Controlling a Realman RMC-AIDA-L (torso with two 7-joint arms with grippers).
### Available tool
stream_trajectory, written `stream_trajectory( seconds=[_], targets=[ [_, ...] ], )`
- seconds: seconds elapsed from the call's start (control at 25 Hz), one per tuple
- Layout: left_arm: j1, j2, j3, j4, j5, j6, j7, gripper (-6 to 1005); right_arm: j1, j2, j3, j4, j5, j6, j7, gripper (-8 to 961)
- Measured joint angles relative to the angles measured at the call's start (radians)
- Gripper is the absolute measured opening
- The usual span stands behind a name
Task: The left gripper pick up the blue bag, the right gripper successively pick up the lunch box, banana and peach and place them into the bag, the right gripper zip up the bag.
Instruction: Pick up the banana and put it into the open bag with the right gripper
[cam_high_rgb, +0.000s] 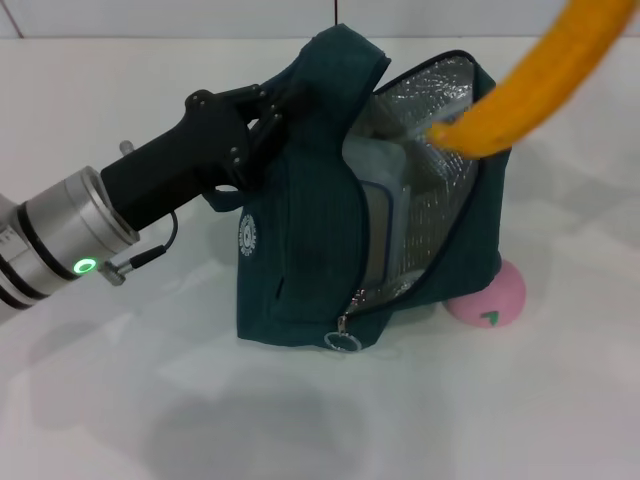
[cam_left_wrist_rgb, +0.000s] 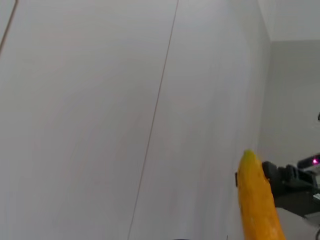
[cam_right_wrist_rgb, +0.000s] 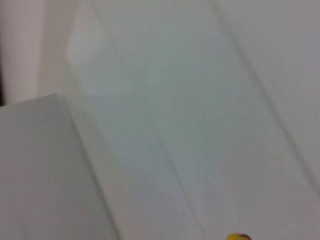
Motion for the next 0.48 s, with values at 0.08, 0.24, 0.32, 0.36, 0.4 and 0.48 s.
stream_trajectory(
  seconds=[0.08,0.24,0.32,0.36,0.4,0.48],
  targets=[
    [0.0,-0.001,0.001,0.0,0.0,0.0,0.0,87,0.045,-0.007,-0.041,-0.001,-0.03,0.003,0.005,447],
    [-0.001,-0.001,0.001,0.0,0.0,0.0,0.0,88,0.15,-0.025,-0.118,-0.001,-0.121,0.02,0.032,448],
    [-0.002,-0.001,0.0,0.0,0.0,-0.001,0.0,89,0.193,-0.023,-0.127,-0.001,-0.176,0.028,0.041,448],
    [-0.002,-0.001,-0.001,0.0,0.0,-0.001,0.0,90,0.218,-0.016,-0.129,0.0,-0.217,0.034,0.043,448],
    [-0.002,-0.001,-0.001,0.0,0.0,-0.001,0.0,90,0.218,-0.016,-0.129,0.0,-0.217,0.034,0.043,448],
    [-0.002,-0.002,-0.001,0.0,0.0,-0.002,0.0,91,0.255,0.007,-0.13,0.0,-0.297,0.052,0.043,447]
  ],
)
